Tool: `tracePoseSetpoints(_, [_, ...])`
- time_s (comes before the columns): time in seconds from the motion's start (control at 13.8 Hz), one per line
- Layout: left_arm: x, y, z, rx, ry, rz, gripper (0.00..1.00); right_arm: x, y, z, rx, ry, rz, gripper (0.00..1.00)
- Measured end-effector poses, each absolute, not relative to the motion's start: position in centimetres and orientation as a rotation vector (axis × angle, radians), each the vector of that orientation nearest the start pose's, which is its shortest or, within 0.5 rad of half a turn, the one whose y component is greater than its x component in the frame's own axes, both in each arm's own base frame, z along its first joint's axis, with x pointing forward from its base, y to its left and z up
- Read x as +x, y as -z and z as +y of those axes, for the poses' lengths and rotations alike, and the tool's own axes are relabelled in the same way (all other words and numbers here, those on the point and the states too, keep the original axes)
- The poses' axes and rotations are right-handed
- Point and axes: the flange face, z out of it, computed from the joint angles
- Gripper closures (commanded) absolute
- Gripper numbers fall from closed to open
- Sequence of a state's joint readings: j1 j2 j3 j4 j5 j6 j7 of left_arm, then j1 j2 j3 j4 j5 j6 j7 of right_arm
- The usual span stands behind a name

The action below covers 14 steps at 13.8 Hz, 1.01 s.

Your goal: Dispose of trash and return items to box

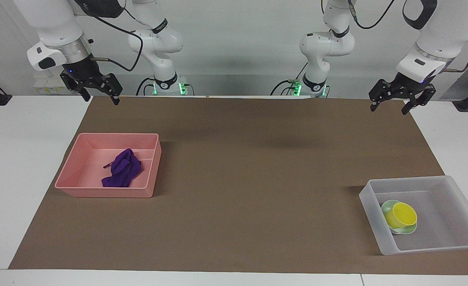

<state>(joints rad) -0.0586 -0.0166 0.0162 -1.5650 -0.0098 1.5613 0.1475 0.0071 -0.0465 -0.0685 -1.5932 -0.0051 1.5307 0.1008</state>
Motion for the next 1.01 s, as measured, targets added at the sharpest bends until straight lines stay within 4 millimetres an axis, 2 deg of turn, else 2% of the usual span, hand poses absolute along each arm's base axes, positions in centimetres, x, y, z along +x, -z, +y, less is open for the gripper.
tracePoseSetpoints(0.51, [54.6, -63.5, -1.3, -3.144, 0.018, 0.218, 0.00, 53.5, -63.6, -3.7, -3.133, -0.025, 0.251, 0.00])
tracePoseSetpoints(1.01, [54.5, -64.2, -1.3, -3.144, 0.027, 0.211, 0.00, 53.5, -63.6, -3.7, -3.134, -0.025, 0.237, 0.00])
